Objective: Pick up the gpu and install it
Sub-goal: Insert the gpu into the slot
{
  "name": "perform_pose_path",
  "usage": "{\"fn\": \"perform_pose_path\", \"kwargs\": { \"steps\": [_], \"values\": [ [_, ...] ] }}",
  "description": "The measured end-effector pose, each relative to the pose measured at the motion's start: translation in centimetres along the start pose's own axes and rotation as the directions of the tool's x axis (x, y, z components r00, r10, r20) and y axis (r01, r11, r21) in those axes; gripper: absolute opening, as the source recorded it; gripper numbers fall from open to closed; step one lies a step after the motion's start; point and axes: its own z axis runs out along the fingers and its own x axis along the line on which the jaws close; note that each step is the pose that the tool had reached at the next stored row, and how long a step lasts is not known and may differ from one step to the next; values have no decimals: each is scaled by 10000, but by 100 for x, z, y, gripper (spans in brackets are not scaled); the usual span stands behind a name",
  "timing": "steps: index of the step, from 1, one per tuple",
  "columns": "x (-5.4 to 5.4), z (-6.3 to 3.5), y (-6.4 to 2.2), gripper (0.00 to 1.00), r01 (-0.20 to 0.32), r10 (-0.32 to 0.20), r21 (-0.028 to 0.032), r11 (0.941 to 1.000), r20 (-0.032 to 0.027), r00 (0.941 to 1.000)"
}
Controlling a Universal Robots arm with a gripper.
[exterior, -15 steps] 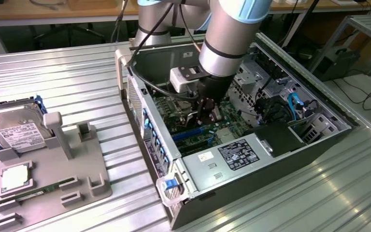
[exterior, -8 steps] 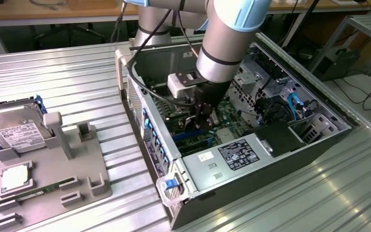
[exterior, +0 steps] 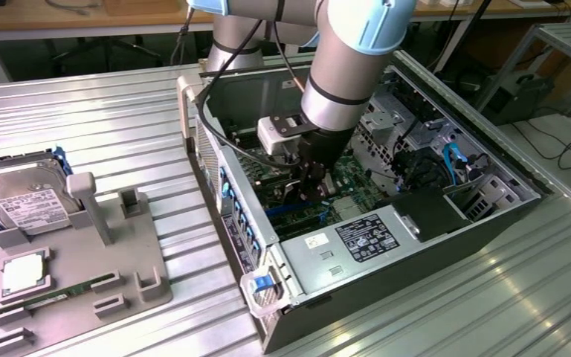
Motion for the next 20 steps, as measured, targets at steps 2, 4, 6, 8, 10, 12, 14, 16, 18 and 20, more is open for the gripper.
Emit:
{"fn": "perform_pose_path", "kwargs": {
  "steps": [2, 4, 6, 8, 10, 12, 14, 16, 18, 20],
  "values": [
    [0, 1, 0, 28, 1, -1, 1, 10000, 3, 10000],
    [0, 2, 0, 28, 0, 0, 1, 10000, 3, 10000],
    [-21, 3, 0, 28, -4, 4, 0, 10000, -137, 9999],
    [-30, 3, -1, 28, -5, 5, -2, 10000, -177, 9998],
    [-29, 3, -1, 28, -4, 4, -2, 10000, -178, 9998],
    [-30, 3, -1, 28, -4, 4, -1, 10000, -179, 9998],
    [-38, 3, -6, 28, -6, 6, -2, 10000, -179, 9998],
    [-44, 3, -9, 28, -6, 6, -2, 10000, -179, 9998],
    [-43, 3, -10, 28, -5, 4, -1, 10000, -178, 9998],
    [-44, 4, -10, 28, -5, 5, -2, 10000, -180, 9998]
  ]
}}
